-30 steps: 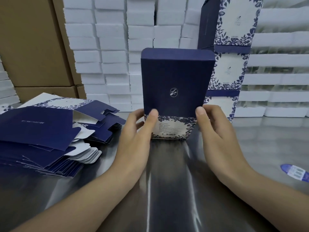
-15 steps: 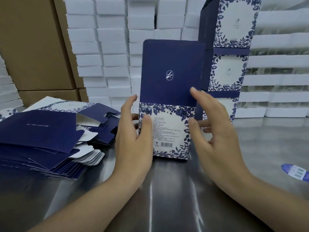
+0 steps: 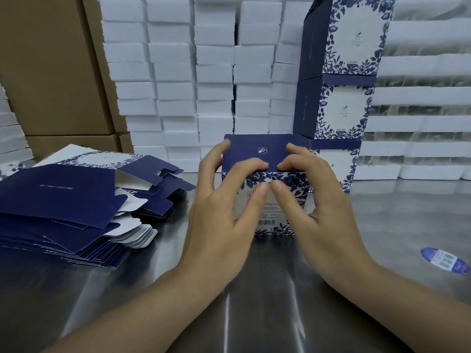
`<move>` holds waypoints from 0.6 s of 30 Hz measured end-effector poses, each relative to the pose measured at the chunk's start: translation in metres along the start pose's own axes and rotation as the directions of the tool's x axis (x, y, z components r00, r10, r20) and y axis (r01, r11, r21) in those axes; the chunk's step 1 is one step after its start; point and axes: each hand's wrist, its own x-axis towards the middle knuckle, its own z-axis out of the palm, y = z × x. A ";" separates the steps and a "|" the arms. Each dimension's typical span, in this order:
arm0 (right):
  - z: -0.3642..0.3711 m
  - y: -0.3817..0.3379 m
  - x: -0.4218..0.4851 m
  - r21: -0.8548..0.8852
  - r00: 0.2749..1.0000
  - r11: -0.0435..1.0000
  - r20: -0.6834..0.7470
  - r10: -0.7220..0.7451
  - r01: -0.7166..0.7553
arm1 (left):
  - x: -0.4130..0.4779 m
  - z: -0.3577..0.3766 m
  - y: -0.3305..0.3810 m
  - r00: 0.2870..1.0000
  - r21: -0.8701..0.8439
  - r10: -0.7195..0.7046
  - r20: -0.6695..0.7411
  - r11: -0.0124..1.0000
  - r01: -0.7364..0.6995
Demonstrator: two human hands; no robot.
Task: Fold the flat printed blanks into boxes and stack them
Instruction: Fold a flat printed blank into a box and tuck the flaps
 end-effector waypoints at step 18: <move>0.002 -0.003 0.003 0.037 0.999 0.999 -0.026 0.032 -0.031 | 0.012 -0.003 -0.007 0.996 -0.109 0.012 -0.085 0.994 -0.021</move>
